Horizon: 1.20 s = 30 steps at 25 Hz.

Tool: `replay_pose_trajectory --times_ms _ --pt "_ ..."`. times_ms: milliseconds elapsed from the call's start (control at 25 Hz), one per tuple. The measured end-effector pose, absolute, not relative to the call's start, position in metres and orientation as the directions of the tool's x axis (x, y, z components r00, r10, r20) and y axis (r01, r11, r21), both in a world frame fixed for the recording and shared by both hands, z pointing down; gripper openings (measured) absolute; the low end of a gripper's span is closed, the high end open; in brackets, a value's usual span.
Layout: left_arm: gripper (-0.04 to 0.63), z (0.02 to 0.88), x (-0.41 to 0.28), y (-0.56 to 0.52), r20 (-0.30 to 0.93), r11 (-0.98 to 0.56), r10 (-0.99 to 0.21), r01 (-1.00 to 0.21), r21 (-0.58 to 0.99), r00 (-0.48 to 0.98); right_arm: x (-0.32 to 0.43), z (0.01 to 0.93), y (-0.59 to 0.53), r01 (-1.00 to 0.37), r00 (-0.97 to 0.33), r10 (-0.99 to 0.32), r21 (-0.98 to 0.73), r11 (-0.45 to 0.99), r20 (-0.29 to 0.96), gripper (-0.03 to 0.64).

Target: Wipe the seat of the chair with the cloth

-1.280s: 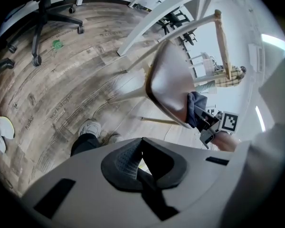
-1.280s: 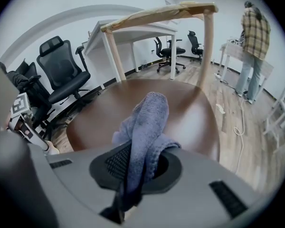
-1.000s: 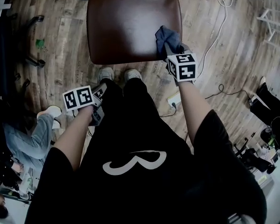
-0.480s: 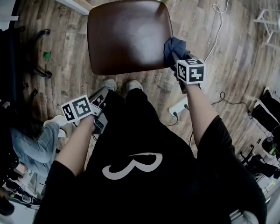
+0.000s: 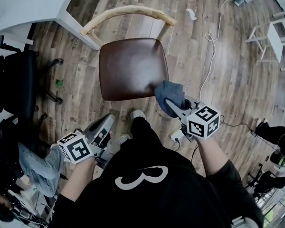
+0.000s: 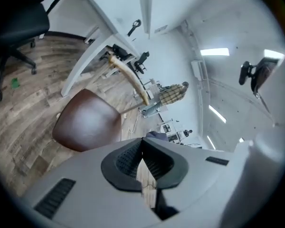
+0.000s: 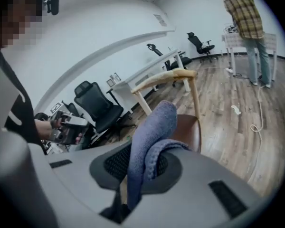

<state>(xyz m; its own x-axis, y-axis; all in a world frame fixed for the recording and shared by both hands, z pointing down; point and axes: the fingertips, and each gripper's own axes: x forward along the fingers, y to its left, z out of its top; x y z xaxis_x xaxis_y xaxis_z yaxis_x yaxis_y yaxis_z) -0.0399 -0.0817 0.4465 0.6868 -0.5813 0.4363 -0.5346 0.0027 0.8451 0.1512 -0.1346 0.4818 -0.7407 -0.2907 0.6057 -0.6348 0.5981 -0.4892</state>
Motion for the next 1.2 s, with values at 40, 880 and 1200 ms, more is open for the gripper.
replay_pose_trajectory --times_ms 40,880,1200 --pt "0.014 0.431 -0.039 -0.083 0.42 -0.041 -0.586 -0.543 0.839 0.693 0.144 0.461 -0.127 -0.605 -0.763 -0.283 -0.488 0.629 0.581 0.043" --pt "0.014 0.136 -0.049 0.15 0.076 -0.714 -0.491 -0.451 0.535 0.868 0.061 0.141 0.157 -0.428 -0.902 -0.419 -0.335 0.84 0.103 0.044" --pt "0.014 0.101 -0.024 0.198 0.031 -0.745 -0.504 -0.452 0.491 0.863 0.089 0.091 0.195 -0.424 -0.895 -0.445 -0.327 0.845 0.01 0.043"
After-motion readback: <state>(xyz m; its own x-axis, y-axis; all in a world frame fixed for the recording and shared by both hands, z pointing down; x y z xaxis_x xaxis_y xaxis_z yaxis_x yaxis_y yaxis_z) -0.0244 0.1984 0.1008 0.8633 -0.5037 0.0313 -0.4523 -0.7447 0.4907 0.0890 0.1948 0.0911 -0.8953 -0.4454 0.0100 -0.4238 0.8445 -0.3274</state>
